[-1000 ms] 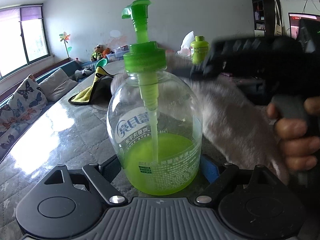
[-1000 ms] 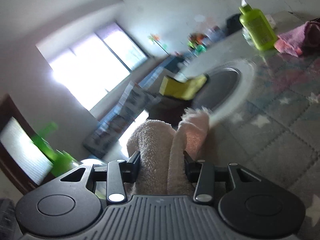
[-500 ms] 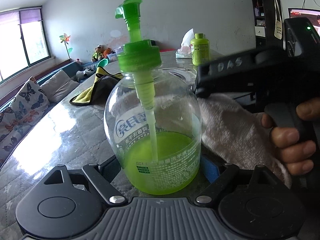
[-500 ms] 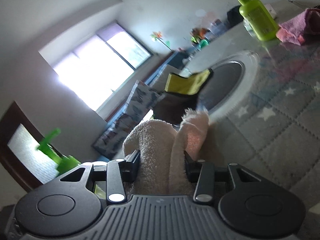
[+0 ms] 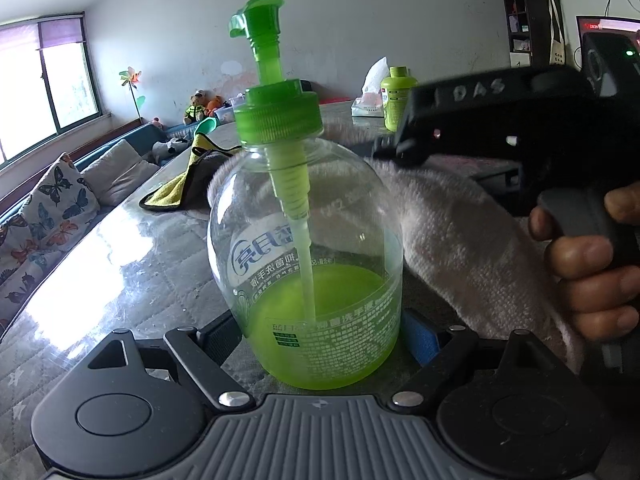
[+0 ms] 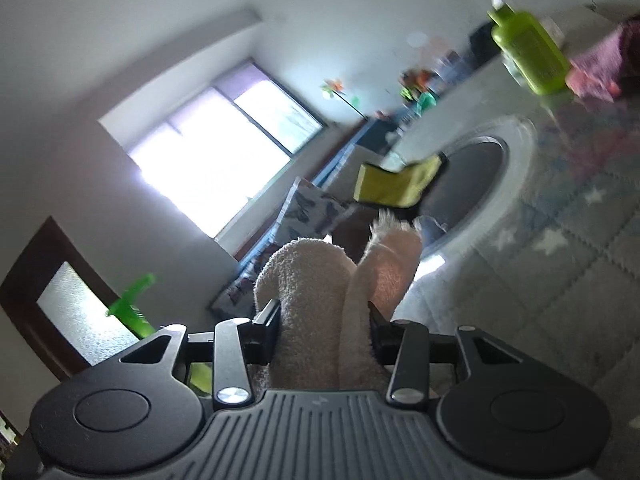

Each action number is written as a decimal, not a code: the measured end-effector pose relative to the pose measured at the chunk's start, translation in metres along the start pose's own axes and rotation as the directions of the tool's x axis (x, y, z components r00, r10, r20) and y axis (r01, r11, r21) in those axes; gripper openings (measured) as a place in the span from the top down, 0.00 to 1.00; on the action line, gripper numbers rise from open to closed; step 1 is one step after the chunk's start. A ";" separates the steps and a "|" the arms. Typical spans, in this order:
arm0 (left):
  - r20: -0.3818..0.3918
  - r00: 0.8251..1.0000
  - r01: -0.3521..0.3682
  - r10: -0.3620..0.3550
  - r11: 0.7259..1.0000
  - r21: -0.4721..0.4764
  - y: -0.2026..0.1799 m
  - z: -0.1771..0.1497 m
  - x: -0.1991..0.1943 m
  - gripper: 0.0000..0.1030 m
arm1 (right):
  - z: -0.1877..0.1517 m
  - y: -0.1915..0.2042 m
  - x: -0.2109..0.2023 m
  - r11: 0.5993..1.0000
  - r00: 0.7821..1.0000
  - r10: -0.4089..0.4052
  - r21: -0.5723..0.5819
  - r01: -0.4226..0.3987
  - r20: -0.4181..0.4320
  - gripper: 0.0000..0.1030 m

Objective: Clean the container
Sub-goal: 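Wipe the towel along the bottle's side with the right tool while the left tool holds it, then drape the towel over the bottle's shoulder with the right tool and rub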

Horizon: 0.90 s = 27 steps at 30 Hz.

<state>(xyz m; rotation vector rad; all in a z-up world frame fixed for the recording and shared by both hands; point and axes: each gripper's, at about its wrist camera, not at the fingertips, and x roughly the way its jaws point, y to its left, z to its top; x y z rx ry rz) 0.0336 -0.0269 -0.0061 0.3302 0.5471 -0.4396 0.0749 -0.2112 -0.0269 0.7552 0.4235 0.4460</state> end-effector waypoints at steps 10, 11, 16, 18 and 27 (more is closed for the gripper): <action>0.002 1.000 -0.004 0.004 1.000 0.006 0.008 0.002 0.004 0.15 | -0.001 0.000 0.010 0.996 0.995 -0.091 -0.031 0.089 -0.047 0.59; 0.002 1.000 -0.003 0.003 1.000 0.005 0.005 0.001 0.002 0.15 | -0.001 0.000 0.009 0.996 0.996 -0.083 -0.034 0.081 -0.034 0.59; 0.002 1.000 -0.002 0.002 1.000 0.004 0.002 0.000 -0.001 0.15 | 0.000 0.008 -0.007 0.998 0.998 0.030 -0.056 -0.026 0.063 0.59; 0.001 1.000 -0.001 0.001 1.000 0.002 0.003 0.000 -0.001 0.15 | 0.000 0.007 -0.004 0.998 0.999 0.021 -0.052 -0.019 0.048 0.59; -0.006 1.000 -0.017 0.017 1.000 -0.003 0.010 0.003 0.002 0.14 | -0.002 0.002 0.011 0.995 0.995 -0.089 -0.056 0.087 -0.035 0.59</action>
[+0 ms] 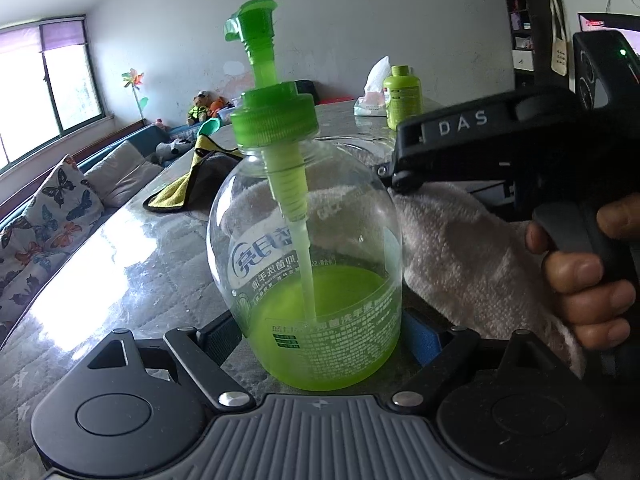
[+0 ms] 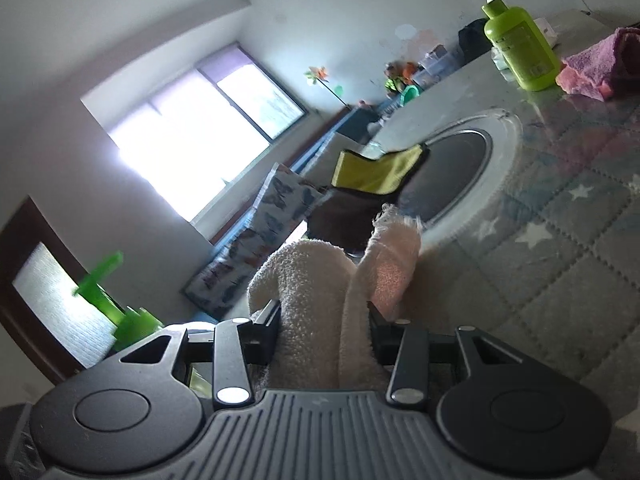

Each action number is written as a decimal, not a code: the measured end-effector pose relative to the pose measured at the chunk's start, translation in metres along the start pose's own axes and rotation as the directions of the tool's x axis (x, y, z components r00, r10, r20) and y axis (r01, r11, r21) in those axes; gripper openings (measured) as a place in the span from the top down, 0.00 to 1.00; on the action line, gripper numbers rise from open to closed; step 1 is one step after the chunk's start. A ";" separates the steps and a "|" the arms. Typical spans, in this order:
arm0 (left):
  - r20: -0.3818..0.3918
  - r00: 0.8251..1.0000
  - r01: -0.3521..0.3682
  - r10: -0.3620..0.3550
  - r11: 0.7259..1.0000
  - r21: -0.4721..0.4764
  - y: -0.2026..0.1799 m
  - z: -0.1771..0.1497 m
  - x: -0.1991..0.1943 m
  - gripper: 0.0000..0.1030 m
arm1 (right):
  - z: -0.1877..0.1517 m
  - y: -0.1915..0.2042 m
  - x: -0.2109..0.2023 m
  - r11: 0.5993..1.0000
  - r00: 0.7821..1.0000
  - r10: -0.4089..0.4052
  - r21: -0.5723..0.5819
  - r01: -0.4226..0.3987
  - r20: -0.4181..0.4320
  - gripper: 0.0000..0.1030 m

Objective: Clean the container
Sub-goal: 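Drape the towel over the bottle's shoulder with the right tool and rub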

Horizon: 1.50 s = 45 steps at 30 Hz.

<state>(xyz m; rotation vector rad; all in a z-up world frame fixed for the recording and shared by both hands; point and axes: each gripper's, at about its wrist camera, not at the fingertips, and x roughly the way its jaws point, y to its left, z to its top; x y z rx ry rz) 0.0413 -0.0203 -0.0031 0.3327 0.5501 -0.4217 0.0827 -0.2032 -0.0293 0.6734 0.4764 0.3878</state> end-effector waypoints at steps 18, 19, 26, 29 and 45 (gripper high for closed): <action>-0.004 0.990 -0.138 0.140 0.976 -0.169 -0.014 0.006 -0.026 0.18 | 0.002 -0.007 -0.005 0.999 0.999 -0.028 0.037 0.027 0.027 0.59; 0.001 0.991 -0.135 0.137 0.977 -0.166 -0.015 0.006 -0.026 0.18 | 0.002 -0.008 -0.005 0.999 0.999 -0.030 0.039 0.029 0.028 0.59; 0.041 0.997 -0.056 0.060 0.994 -0.095 -0.009 0.003 -0.023 0.19 | 0.004 -0.012 -0.005 0.998 0.999 -0.029 0.062 0.027 0.033 0.59; 0.050 0.999 0.002 0.001 0.998 -0.057 -0.001 0.002 -0.021 0.19 | 0.005 -0.013 -0.006 0.997 0.999 -0.020 0.076 0.017 0.039 0.59; 0.062 0.996 0.063 -0.062 0.998 -0.019 0.006 -0.003 -0.019 0.19 | 0.004 -0.008 0.000 0.998 0.999 0.040 0.043 -0.040 -0.002 0.59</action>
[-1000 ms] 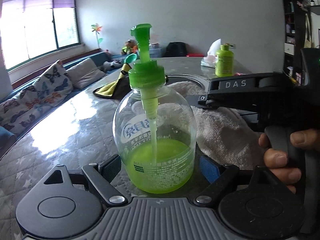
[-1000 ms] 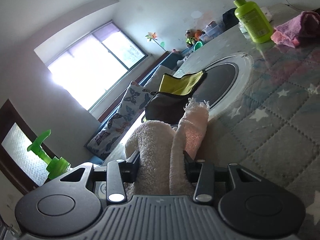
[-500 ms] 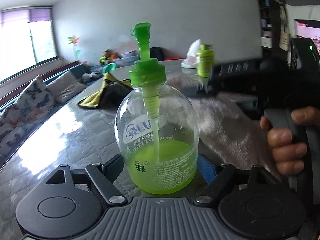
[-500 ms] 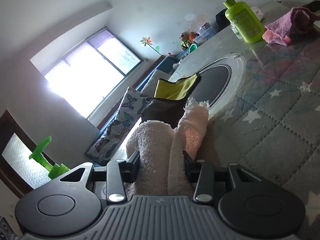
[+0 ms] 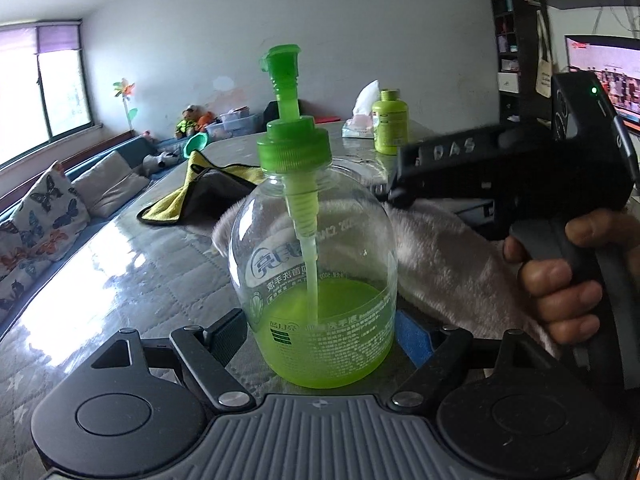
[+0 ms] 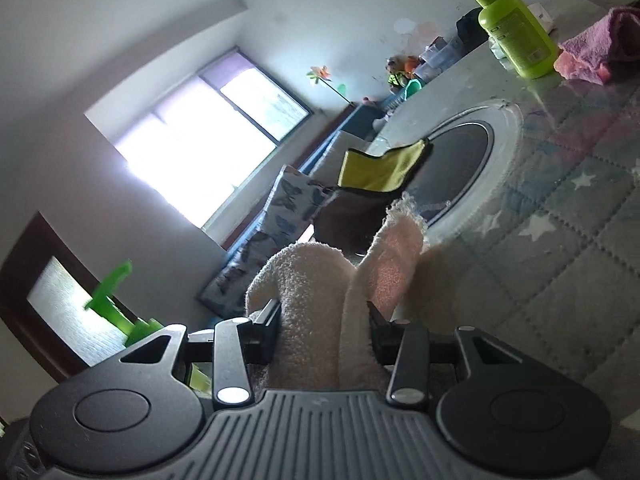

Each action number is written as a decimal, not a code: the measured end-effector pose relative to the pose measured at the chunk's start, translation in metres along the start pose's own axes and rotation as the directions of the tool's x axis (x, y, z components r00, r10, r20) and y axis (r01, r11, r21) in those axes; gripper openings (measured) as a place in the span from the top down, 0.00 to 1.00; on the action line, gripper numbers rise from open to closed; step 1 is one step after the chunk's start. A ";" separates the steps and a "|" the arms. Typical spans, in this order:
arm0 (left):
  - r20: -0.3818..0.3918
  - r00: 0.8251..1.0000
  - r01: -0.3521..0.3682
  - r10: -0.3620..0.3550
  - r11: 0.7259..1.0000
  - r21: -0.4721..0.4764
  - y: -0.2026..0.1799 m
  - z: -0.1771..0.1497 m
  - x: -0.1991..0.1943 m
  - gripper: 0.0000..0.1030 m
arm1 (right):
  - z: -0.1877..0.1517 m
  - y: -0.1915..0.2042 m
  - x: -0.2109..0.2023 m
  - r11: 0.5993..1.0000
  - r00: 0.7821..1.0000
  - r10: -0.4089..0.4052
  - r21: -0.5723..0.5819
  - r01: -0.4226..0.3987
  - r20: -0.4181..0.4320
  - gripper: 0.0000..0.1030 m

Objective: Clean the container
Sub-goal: 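Drape the towel over the bottle's shoulder with the right tool and rub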

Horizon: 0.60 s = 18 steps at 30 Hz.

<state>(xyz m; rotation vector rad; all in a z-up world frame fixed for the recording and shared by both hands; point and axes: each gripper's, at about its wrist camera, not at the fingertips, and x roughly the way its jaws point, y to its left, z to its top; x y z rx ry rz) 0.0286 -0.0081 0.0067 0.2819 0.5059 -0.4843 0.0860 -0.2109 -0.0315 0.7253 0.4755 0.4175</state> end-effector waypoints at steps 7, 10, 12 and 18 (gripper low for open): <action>-0.049 0.995 -0.095 0.092 0.993 -0.063 -0.014 0.005 -0.003 0.19 | -0.003 0.003 0.002 0.999 0.999 -0.044 -0.021 0.043 -0.020 0.59; -0.063 0.988 -0.143 0.138 0.987 -0.079 -0.024 0.007 -0.004 0.19 | -0.004 0.001 -0.003 0.999 0.999 -0.042 0.010 0.042 -0.004 0.59; -0.073 0.984 -0.169 0.163 0.983 -0.072 -0.028 0.007 -0.003 0.19 | -0.003 -0.002 -0.004 0.999 0.999 -0.044 0.029 0.044 0.006 0.59; -0.068 0.988 -0.142 0.140 0.989 -0.030 -0.025 0.004 0.002 0.20 | 0.000 -0.007 -0.010 0.997 0.999 -0.027 0.067 0.025 0.034 0.59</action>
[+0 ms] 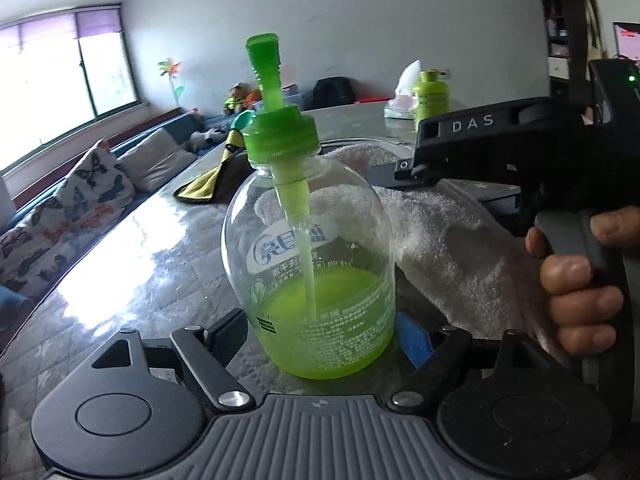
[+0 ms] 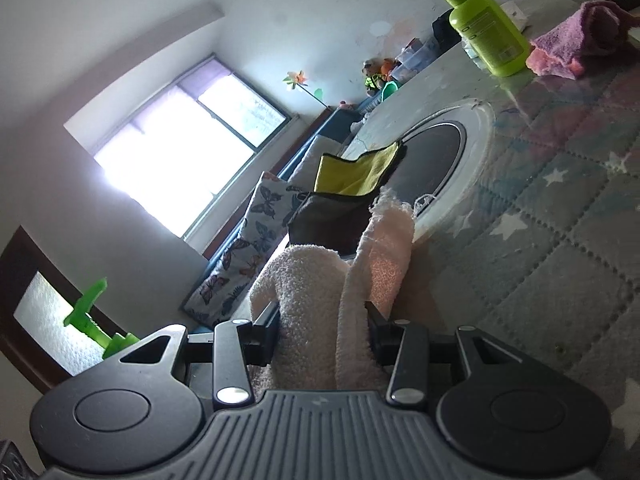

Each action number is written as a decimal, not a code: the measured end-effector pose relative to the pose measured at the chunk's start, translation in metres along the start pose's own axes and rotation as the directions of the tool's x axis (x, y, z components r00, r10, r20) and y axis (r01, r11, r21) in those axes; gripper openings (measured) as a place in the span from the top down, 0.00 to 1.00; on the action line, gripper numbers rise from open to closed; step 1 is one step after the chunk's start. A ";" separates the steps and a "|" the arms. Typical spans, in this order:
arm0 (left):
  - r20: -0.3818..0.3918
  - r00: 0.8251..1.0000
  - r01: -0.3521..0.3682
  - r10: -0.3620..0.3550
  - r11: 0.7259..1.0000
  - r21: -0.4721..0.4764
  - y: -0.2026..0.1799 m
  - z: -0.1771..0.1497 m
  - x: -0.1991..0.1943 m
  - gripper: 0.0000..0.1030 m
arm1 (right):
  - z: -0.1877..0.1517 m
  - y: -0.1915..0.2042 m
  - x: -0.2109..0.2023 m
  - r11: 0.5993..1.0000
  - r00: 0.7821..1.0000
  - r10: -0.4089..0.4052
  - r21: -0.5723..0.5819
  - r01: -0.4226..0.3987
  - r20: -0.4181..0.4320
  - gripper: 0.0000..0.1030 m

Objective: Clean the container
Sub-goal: 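Drape the towel over the bottle's shoulder with the right tool and rub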

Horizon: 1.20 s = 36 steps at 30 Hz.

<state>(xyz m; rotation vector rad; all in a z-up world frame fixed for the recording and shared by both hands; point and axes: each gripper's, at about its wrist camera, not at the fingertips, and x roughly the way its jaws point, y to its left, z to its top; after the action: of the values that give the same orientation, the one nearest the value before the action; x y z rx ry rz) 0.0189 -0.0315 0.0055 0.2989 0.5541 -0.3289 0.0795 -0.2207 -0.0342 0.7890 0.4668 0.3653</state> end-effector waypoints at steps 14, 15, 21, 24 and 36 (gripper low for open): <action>0.040 0.982 0.176 -0.182 0.977 0.119 0.019 -0.011 0.001 0.21 | 0.004 0.000 0.000 0.994 0.994 0.107 0.004 -0.107 0.015 0.59; 0.043 0.983 0.174 -0.180 0.978 0.118 0.018 -0.012 0.001 0.21 | 0.004 0.001 0.001 0.995 0.995 0.095 -0.003 -0.095 0.009 0.59; 0.038 0.988 0.148 -0.152 0.985 0.093 0.012 -0.013 -0.003 0.21 | 0.002 0.001 0.009 0.999 0.999 0.045 -0.013 -0.045 -0.029 0.59; 0.022 0.992 0.121 -0.122 0.991 0.065 0.010 -0.009 -0.005 0.20 | -0.001 0.003 0.012 0.999 0.999 -0.005 -0.041 0.003 -0.054 0.59; -0.060 0.998 -0.031 0.027 0.998 -0.063 -0.015 -0.001 -0.008 0.21 | -0.001 0.002 0.011 1.000 0.998 -0.008 -0.022 0.007 -0.058 0.59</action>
<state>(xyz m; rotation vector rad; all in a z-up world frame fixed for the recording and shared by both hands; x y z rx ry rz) 0.0063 -0.0427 0.0065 0.2557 0.6167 -0.2742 0.0877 -0.2132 -0.0363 0.7572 0.5193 0.3867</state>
